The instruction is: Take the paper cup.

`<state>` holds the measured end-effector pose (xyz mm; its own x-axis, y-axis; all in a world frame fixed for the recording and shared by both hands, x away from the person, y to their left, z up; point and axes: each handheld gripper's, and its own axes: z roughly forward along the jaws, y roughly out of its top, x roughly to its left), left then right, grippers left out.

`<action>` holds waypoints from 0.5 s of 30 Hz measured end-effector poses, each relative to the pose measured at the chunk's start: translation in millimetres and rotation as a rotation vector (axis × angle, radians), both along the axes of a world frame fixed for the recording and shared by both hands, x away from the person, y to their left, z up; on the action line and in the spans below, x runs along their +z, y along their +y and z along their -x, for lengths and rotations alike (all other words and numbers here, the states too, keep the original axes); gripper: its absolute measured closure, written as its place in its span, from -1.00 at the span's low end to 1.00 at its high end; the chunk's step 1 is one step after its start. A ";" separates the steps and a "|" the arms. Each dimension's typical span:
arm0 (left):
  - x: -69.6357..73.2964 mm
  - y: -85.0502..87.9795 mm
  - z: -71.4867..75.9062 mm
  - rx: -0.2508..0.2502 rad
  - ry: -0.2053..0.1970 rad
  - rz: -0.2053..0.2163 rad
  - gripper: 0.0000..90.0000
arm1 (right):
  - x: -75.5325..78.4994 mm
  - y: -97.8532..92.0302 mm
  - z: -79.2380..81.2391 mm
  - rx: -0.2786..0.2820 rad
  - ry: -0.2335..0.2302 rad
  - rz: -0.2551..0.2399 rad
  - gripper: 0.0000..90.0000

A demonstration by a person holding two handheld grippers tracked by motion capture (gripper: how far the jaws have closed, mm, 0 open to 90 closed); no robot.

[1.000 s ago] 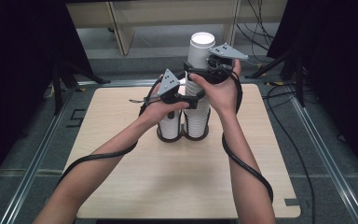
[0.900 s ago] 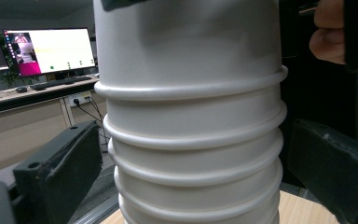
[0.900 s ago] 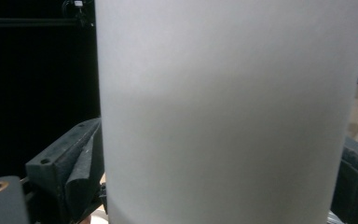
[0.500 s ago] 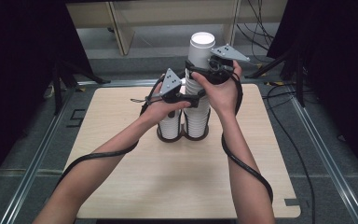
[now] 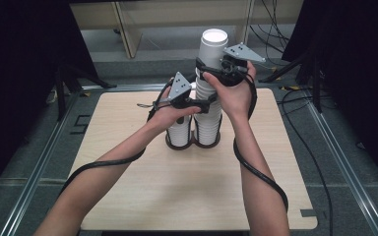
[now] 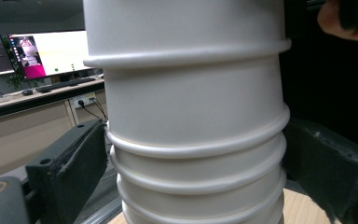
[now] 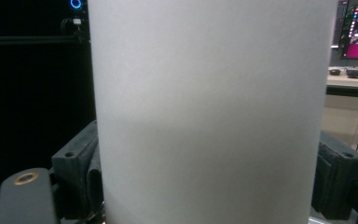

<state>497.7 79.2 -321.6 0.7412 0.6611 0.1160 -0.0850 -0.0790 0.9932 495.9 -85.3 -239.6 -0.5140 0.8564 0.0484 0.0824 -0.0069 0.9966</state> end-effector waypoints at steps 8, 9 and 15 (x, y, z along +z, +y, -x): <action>1.3 0.0 0.9 0.004 -0.004 -0.002 -0.85 | 3.8 0.4 2.3 -0.012 -0.024 -0.019 -0.64; 1.3 0.0 0.9 0.004 -0.004 -0.002 -0.84 | 3.8 0.4 2.3 -0.012 -0.024 -0.019 -0.64; 1.1 0.5 1.3 0.004 -0.004 -0.006 -0.84 | 11.6 0.4 2.7 -0.012 -0.053 -0.025 -0.64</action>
